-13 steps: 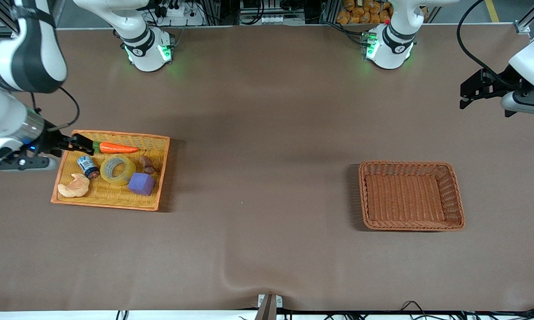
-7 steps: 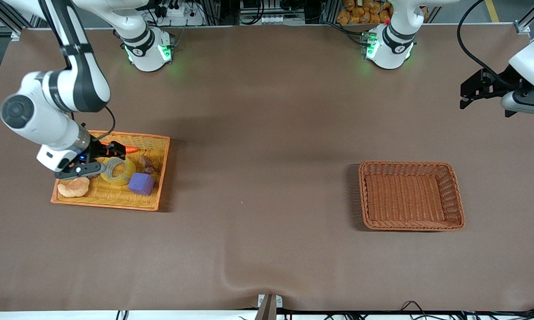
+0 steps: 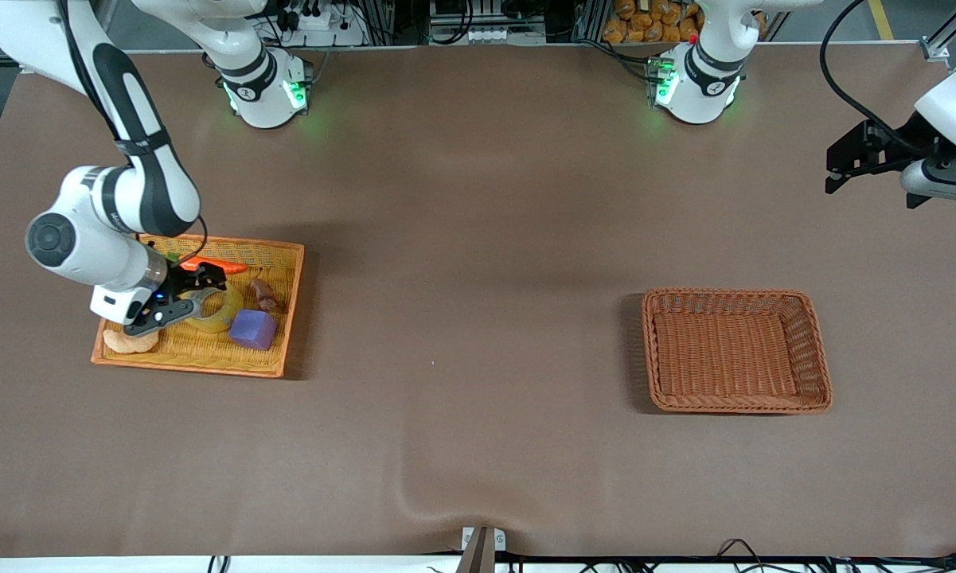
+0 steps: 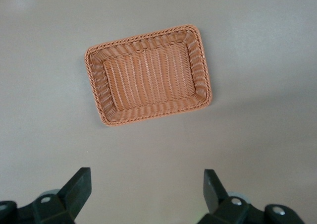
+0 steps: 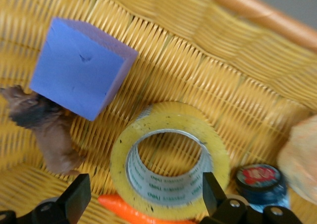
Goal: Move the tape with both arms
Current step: 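Lower the right gripper onto the yellow tape roll and grasp it, then lift the tape roll with the right gripper and carry it toward the basket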
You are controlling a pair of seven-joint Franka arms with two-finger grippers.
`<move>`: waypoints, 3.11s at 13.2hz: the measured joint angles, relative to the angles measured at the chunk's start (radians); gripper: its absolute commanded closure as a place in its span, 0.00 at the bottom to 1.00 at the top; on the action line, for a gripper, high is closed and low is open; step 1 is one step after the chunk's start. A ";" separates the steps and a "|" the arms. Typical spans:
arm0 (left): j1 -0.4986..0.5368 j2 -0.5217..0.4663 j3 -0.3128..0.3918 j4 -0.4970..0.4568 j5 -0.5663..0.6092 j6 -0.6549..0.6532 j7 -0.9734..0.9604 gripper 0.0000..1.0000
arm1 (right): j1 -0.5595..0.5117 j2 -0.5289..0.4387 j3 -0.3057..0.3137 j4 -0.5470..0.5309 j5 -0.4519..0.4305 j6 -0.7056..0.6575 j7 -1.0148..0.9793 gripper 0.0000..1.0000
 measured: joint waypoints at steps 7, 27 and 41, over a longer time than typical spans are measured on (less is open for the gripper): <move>0.002 0.000 0.004 -0.001 0.000 0.000 0.000 0.00 | 0.006 0.041 0.004 -0.052 0.001 0.091 -0.003 0.42; 0.001 0.008 0.006 -0.013 -0.036 -0.036 0.000 0.00 | 0.185 -0.061 0.018 0.524 0.087 -0.621 0.129 1.00; 0.002 0.015 0.008 -0.014 -0.045 -0.036 0.000 0.00 | 0.795 0.594 0.019 1.009 0.108 -0.319 0.984 1.00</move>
